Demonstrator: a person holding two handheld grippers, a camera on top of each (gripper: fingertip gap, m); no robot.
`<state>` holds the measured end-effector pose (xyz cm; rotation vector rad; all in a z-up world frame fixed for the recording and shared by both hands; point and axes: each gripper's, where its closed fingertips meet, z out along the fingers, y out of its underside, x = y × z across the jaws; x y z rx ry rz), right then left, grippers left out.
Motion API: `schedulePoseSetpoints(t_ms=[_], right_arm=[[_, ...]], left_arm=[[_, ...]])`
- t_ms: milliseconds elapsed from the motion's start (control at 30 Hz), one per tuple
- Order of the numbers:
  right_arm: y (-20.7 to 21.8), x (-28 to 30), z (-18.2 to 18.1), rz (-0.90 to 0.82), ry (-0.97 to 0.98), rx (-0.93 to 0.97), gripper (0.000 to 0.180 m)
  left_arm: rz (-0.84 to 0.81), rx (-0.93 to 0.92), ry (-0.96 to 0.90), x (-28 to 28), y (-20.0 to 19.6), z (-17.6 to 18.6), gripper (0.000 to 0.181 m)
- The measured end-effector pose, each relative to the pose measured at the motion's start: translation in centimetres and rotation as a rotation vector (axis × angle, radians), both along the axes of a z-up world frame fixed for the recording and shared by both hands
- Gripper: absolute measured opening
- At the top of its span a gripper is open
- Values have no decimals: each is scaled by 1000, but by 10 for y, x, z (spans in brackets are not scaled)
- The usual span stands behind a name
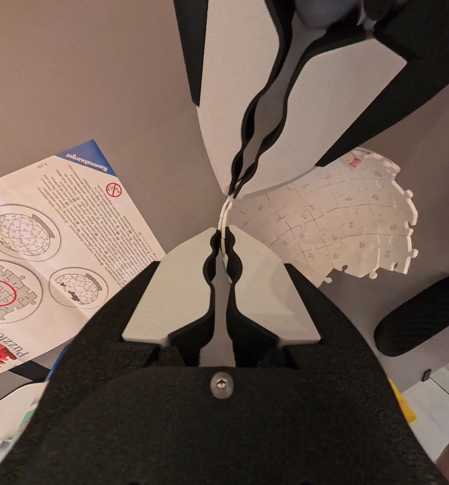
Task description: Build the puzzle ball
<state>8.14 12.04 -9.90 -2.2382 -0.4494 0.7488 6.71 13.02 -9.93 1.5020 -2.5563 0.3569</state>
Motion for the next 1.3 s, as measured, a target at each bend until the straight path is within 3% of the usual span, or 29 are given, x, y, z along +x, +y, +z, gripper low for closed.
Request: schedulePoseSetpoints(t_ms=[333, 800, 1300], right_arm=[[6, 0, 14, 34, -37, 143, 11], [5, -6, 4, 57, -30, 116, 3], [5, -6, 5, 32, 16, 108, 3]], left_arm=[[-2, -14, 20, -4, -1, 0, 2], [20, -17, 20, -4, -1, 1, 3], [148, -68, -40, 2, 12, 18, 24]])
